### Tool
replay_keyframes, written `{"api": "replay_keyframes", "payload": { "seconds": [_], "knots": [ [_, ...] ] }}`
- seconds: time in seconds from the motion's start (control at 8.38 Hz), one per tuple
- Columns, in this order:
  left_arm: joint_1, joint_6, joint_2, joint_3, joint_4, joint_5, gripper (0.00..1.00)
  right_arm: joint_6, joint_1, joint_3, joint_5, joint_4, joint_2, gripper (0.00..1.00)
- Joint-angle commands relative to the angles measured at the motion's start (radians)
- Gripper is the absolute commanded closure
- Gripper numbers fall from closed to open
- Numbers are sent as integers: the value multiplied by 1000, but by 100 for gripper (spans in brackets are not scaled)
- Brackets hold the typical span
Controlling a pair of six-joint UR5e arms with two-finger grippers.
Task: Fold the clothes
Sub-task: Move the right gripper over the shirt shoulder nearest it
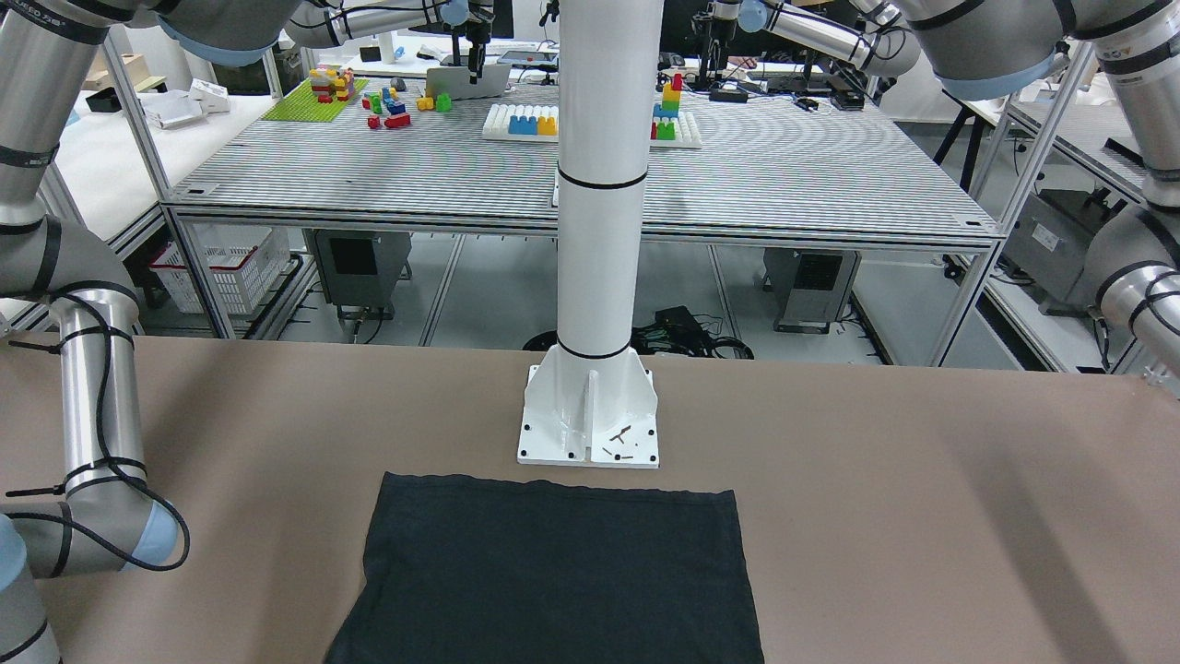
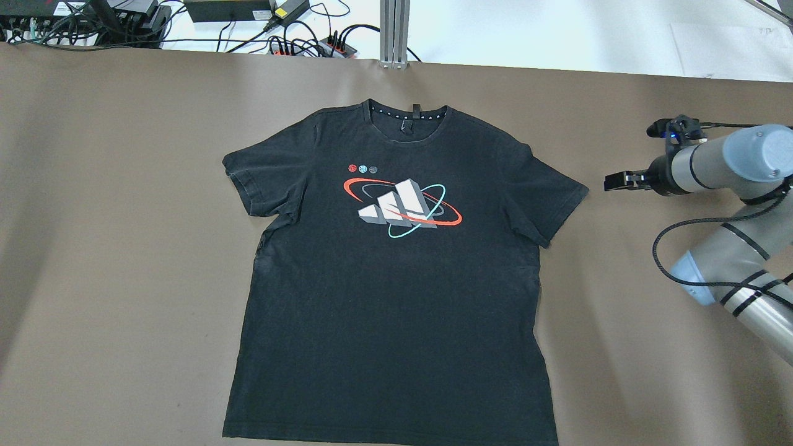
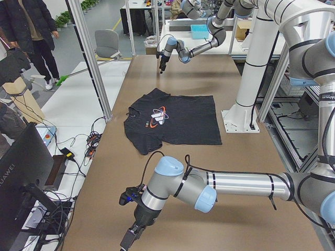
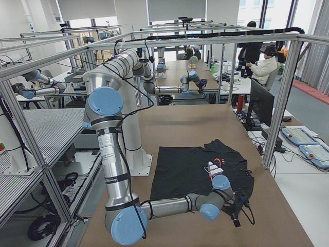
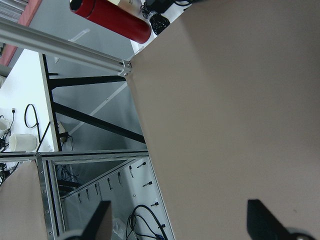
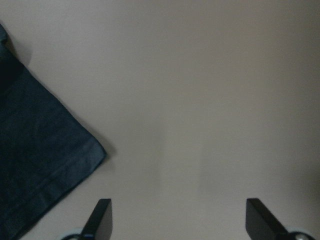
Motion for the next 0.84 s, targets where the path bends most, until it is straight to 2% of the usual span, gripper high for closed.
{"api": "replay_keyframes", "payload": {
  "seconds": [0.0,0.36,0.72],
  "knots": [
    [1,-40,-20,1,-3,0,5,80,-36,-119,-2,40,96,23],
    [4,-57,-30,10,-1,4,5,82,-45,-157,-2,38,125,35],
    [2,-57,-30,10,-3,3,6,80,-57,-165,-1,38,124,39]
  ]
}}
